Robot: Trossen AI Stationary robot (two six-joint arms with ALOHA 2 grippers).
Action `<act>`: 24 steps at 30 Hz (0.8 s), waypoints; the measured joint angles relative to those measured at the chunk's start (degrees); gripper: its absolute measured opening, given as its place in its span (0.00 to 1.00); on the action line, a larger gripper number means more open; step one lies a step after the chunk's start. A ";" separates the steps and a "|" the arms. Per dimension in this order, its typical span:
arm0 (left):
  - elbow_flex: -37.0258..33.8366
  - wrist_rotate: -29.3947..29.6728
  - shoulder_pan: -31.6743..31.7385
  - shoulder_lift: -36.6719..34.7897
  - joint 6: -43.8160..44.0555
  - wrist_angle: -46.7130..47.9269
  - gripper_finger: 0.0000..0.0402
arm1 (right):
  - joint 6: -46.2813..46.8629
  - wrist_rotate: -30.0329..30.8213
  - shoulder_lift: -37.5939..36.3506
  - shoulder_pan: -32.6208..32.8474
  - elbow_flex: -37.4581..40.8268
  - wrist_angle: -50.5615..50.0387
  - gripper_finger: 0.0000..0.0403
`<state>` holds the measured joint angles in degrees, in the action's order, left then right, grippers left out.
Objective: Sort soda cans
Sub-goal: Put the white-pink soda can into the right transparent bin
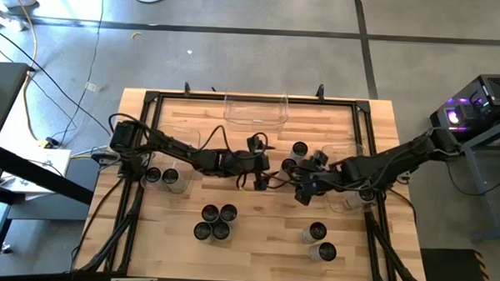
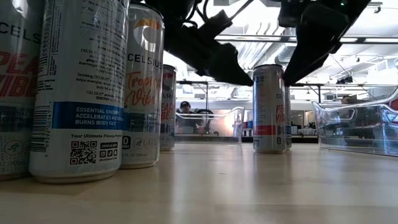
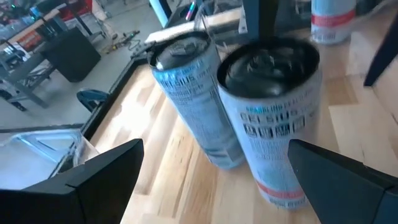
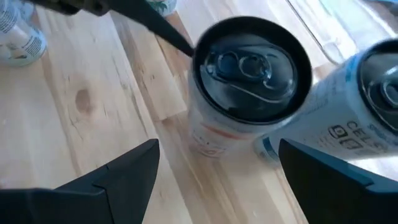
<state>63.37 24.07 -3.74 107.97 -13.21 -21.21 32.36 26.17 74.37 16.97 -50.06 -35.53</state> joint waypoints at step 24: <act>-1.66 6.43 -0.79 -6.80 -2.07 3.54 0.98 | -6.31 -2.04 -0.20 5.52 -11.73 -1.19 0.81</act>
<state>61.71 30.50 -4.53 101.17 -15.28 -17.67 26.05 24.13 74.17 22.49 -61.79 -36.72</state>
